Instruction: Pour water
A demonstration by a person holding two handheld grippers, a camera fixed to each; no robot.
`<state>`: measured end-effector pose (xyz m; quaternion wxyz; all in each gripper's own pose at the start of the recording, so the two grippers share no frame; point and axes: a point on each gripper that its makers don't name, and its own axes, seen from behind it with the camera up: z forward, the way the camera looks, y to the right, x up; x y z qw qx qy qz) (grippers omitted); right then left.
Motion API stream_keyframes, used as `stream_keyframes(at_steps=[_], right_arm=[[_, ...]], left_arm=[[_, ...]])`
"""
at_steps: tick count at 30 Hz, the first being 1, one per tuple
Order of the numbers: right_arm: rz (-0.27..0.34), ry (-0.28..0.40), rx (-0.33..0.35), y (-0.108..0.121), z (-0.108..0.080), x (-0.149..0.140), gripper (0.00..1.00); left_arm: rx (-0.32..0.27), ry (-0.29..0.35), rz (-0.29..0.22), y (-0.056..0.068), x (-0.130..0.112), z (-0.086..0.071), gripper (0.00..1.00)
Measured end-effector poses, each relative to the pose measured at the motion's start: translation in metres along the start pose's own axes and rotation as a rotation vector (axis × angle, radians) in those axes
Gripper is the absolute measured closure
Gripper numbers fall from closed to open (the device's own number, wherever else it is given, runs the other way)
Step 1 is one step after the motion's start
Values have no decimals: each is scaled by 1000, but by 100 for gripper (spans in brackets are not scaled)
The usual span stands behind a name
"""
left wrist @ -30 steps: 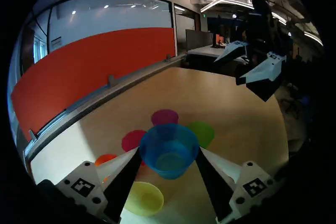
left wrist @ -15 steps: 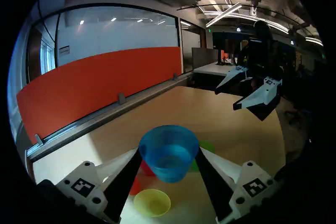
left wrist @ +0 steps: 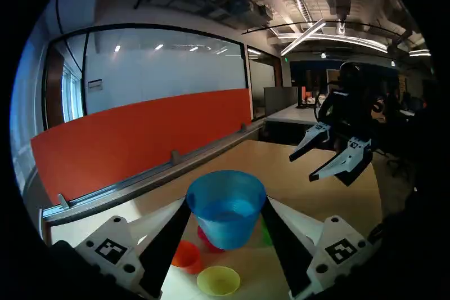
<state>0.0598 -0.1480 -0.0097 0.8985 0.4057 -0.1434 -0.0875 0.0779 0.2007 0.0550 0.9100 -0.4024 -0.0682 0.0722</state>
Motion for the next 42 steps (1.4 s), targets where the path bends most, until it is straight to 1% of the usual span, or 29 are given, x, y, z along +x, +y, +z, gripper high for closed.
stream_keyframes(at_steps=[12, 20, 29, 35, 42], right_arm=[[-3, -3, 5, -2, 5, -4, 1], [0, -11, 9, -3, 10, -11, 1], [-2, -20, 23, -7, 13, -18, 1], [8, -38, 39, -13, 23, -32, 1], [27, -76, 54, -18, 37, -54, 1]], left_arm=[[22, 96, -31, -10, 36, -13, 14], [31, 135, -35, -15, 55, -19, 14], [36, 146, -42, -18, 59, -21, 14], [36, 148, -43, -18, 60, -23, 14], [41, 143, -32, -19, 60, -26, 14]])
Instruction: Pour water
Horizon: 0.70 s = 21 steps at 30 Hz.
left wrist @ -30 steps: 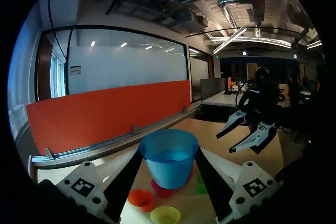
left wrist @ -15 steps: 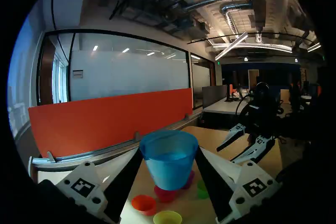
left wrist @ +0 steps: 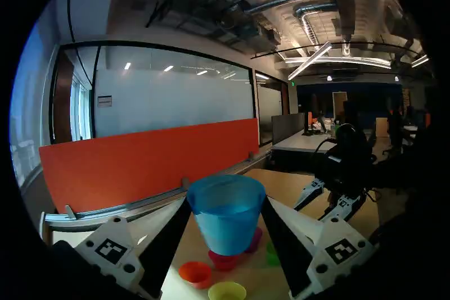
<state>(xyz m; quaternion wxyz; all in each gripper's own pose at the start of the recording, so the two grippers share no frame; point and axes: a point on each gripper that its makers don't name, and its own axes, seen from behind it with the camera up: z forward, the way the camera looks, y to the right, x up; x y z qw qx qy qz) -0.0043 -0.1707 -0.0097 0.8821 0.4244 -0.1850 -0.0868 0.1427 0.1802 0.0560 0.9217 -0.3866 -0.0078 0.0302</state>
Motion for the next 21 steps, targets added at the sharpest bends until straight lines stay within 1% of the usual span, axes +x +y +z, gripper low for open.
stream_keyframes(at_steps=[9, 21], right_arm=[[18, -52, 12, -4, 14, -27, 1], [21, -101, 17, -6, 28, -54, 1]], left_arm=[[4, -2, -2, -1, -2, -2, 14], [-1, -6, 5, 0, -3, -2, 14]])
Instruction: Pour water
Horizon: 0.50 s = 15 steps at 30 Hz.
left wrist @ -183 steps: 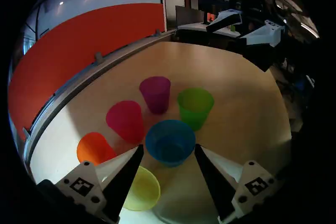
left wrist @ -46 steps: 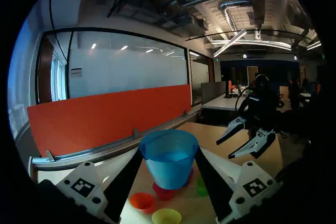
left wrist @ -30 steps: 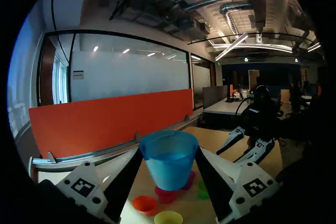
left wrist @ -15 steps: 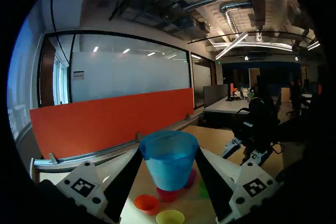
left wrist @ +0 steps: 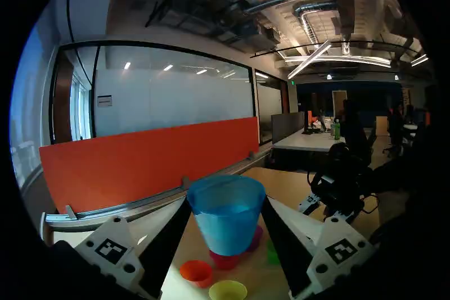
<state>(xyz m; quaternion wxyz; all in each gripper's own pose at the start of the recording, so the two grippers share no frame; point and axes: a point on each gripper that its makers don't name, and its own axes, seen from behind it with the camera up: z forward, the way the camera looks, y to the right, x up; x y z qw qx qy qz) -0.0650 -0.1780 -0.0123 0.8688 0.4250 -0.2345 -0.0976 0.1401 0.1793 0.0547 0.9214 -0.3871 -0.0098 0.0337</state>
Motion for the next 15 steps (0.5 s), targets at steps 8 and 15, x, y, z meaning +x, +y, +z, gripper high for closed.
stream_keyframes(at_steps=[8, 15], right_arm=[[-1, -19, -3, 2, 17, -10, 0], [-5, -31, -11, 6, 34, -15, 0]], left_arm=[[-3, -7, 4, 0, -2, 2, 14], [-2, -9, 4, -1, -4, 2, 14]])
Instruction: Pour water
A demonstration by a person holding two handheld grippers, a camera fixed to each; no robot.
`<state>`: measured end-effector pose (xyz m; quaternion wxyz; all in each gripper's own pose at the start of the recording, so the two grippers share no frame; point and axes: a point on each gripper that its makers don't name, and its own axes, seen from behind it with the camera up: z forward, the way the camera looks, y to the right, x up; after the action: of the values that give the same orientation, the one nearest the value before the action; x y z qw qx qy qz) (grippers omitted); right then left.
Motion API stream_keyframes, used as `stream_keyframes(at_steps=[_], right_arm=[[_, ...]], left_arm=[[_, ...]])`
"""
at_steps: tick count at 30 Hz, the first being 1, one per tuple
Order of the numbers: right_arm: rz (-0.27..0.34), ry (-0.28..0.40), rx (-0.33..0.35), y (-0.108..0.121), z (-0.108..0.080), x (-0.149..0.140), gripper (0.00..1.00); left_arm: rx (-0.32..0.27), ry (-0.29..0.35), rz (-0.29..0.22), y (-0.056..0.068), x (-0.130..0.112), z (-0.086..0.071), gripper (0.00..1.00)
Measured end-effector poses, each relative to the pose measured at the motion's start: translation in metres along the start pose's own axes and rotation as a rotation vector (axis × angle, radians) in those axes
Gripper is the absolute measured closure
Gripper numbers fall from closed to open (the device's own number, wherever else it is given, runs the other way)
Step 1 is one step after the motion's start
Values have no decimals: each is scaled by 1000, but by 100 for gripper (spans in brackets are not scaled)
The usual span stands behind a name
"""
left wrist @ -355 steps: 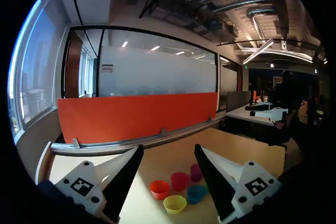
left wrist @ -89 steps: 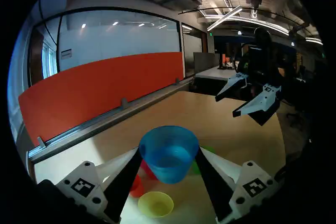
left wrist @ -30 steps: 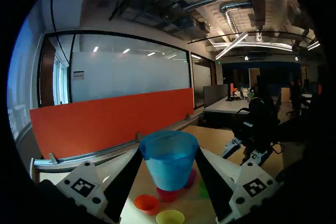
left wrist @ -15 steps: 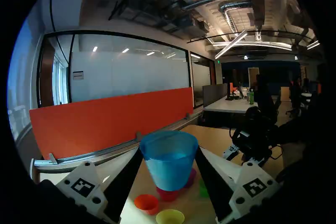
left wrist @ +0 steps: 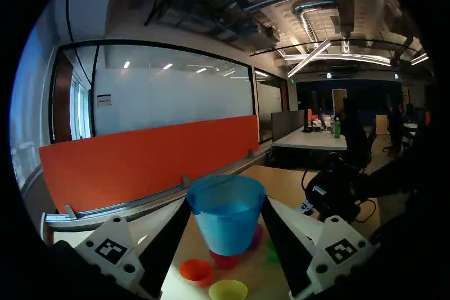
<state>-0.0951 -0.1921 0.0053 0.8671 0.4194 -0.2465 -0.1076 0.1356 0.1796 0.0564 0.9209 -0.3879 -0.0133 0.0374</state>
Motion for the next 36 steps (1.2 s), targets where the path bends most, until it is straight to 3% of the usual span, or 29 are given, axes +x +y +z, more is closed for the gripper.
stream_keyframes(at_steps=[14, 20, 26, 36], right_arm=[[7, -7, -7, 5, 21, 1, 0], [8, -11, -14, 7, 22, -1, 10], [4, 8, -20, 8, 18, 3, 11], [11, 80, -25, 4, -4, 33, 11]], left_arm=[[-1, -7, -2, -2, -4, -1, 14], [-3, -10, -5, -3, -6, -1, 14], [-5, -11, -4, -2, -7, 0, 14], [-9, -15, -3, 0, -7, -1, 14]])
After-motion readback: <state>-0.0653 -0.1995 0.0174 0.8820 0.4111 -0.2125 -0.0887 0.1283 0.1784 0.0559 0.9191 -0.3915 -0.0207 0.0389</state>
